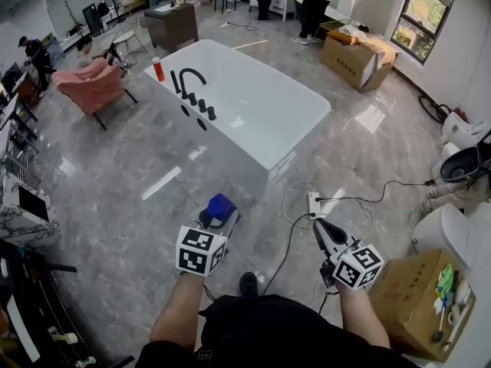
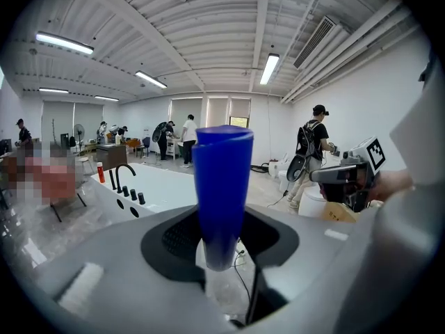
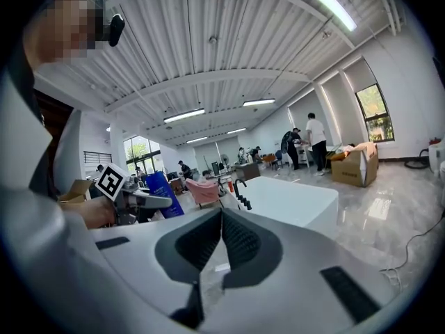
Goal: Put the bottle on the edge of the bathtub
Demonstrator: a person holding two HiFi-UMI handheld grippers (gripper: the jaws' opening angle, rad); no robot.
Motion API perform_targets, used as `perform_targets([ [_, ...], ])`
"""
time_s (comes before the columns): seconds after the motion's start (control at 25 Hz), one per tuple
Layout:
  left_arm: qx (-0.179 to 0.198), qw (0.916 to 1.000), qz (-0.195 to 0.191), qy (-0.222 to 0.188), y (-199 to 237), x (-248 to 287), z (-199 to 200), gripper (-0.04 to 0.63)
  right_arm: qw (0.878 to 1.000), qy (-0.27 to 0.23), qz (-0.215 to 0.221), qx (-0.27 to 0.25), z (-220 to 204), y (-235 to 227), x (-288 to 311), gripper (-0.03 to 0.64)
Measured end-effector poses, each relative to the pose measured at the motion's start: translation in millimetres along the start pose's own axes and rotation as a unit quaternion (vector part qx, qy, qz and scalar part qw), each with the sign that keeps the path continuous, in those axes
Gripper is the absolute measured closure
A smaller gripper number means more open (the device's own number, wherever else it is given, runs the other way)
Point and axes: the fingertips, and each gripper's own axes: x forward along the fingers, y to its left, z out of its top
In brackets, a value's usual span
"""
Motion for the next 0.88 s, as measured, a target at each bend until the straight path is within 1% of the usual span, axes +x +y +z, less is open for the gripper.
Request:
perform_targets([
  [0.36,-0.001,0.9999,-0.012,0.003,46,12,1,0.434,1.0,0.009,-0.017,0.003,7,2,44,0.604],
  [0.6,-0.015,0.9998,-0.013,0.002,58,15,-4,0.434,1.0,0.025,-0.014,-0.005,9,2,59,0.604],
  [0.88,-0.025,0.9997,0.003,0.006,74,22,-5,0.434,0.999,0.029,0.015,-0.007,14,-1,87,0.604],
])
